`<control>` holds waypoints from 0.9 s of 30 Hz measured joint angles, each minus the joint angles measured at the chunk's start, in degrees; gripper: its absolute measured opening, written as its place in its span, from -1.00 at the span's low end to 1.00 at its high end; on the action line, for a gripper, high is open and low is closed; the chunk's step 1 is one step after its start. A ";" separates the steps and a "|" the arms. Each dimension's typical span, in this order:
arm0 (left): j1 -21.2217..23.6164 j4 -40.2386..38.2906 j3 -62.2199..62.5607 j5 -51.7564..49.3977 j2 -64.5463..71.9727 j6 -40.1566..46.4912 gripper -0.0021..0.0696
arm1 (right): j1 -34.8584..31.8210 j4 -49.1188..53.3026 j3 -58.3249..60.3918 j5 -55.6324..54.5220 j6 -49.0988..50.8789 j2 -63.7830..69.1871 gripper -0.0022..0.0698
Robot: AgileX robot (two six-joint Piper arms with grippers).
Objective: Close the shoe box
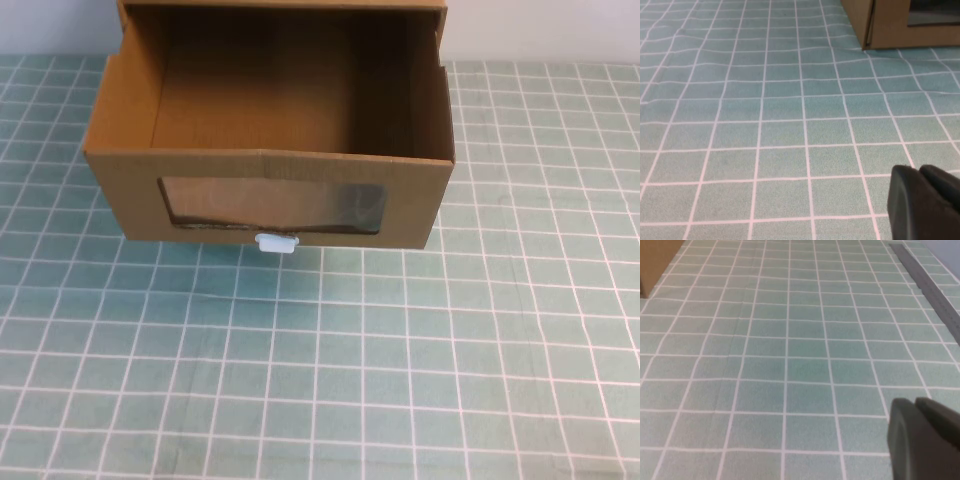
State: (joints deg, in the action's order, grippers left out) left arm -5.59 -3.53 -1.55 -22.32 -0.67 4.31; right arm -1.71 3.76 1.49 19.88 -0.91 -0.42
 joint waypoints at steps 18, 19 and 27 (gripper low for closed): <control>0.00 0.00 0.00 0.57 0.00 0.00 -0.96 | 0.00 0.21 0.00 0.00 0.00 0.00 -0.98; 0.00 0.00 0.00 0.57 0.00 0.00 -0.96 | 0.00 0.21 0.00 0.00 0.00 0.00 -0.98; 0.00 0.00 0.00 1.23 0.00 0.00 -0.96 | 0.00 0.21 0.00 0.00 0.00 0.00 -0.98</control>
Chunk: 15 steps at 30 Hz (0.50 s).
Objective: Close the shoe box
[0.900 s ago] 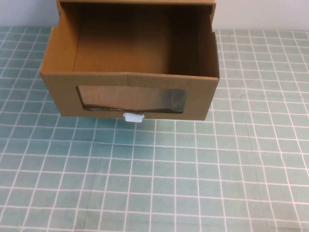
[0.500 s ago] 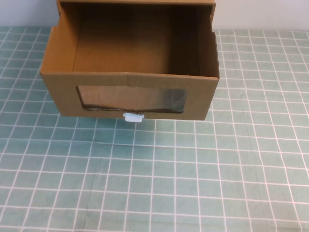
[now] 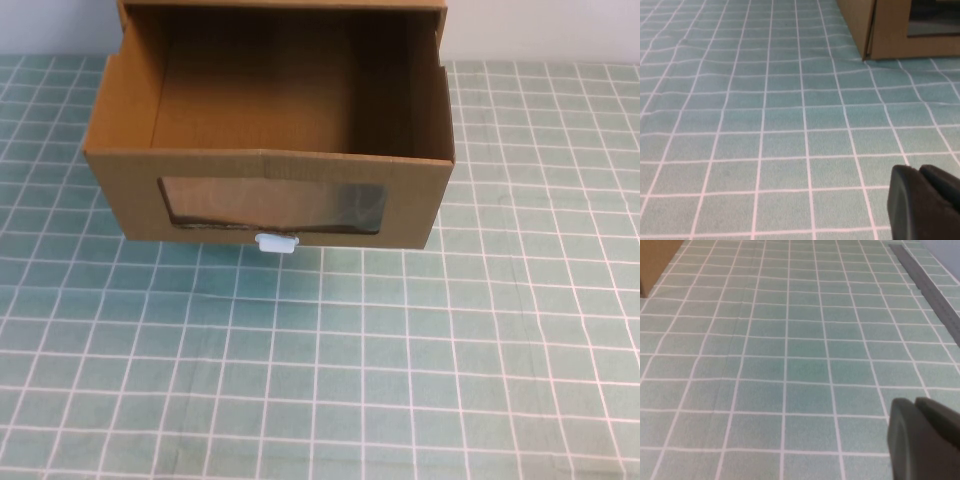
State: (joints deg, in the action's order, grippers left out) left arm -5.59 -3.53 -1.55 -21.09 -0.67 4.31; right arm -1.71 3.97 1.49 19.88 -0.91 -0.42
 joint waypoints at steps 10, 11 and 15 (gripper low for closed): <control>0.00 -0.08 0.00 6.85 0.00 0.00 -0.96 | 0.00 0.25 0.09 -11.87 0.00 0.00 -0.98; 0.00 -0.08 0.00 8.23 0.00 0.00 -0.96 | 0.00 0.25 0.09 -14.02 0.00 0.00 -0.98; 0.00 -0.22 0.00 17.57 0.00 0.00 -0.96 | 0.00 0.25 0.09 -25.70 0.00 0.00 -0.98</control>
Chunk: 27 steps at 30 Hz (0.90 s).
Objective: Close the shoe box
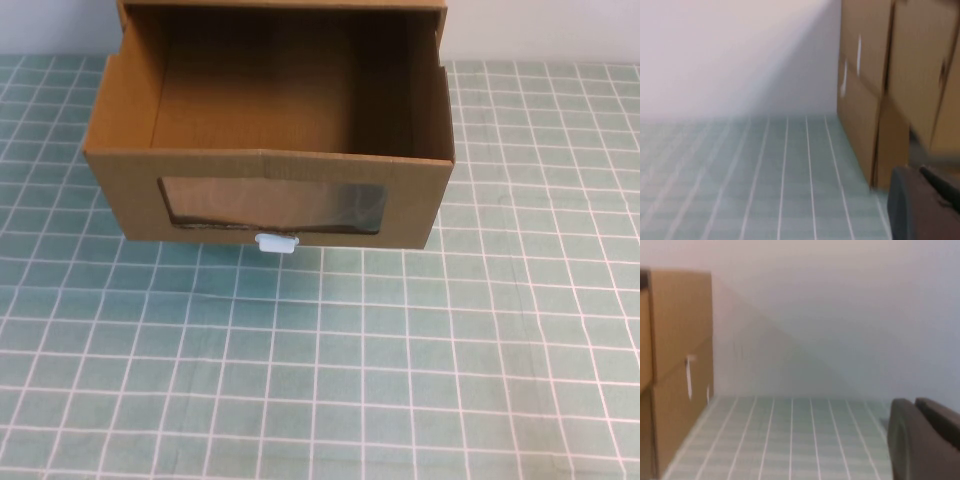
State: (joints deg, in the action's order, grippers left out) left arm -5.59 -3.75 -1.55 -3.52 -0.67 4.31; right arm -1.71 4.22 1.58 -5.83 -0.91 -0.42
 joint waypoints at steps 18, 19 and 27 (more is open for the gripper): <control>0.00 -0.34 0.00 20.38 0.00 -0.35 -0.96 | 0.00 0.10 0.00 -22.26 0.00 0.00 -0.98; 0.00 -0.45 0.00 21.18 0.00 -0.47 -0.96 | 0.00 0.10 0.00 -22.94 0.00 0.00 -0.98; 0.00 -0.67 0.00 41.04 0.00 -9.58 -0.96 | 0.00 -2.98 -0.13 -39.45 0.00 -0.22 -0.98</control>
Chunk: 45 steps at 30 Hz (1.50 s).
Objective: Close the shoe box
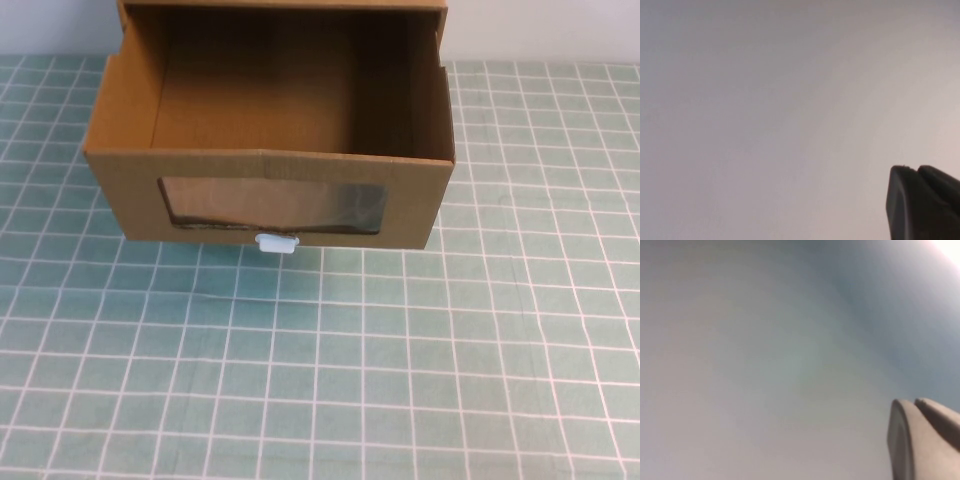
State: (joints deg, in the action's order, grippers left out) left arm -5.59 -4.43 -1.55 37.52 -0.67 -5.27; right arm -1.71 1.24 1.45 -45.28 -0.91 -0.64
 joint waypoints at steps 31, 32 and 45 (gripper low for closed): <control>0.00 3.36 57.91 -55.33 42.18 -2.71 -0.96 | -0.02 -14.73 -70.62 78.08 1.61 45.72 -0.98; 0.00 3.36 57.91 -54.96 43.19 -2.71 -0.96 | -0.02 -15.05 -70.62 78.08 1.61 46.47 -0.98; -0.79 3.15 60.61 -56.56 51.80 0.64 -0.96 | 12.48 -22.60 -70.86 86.03 -17.30 56.08 -0.98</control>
State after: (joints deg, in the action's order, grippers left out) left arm -6.37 -1.28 59.06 -19.04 51.13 -4.63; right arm 10.78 -21.36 -69.41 40.75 -18.21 55.44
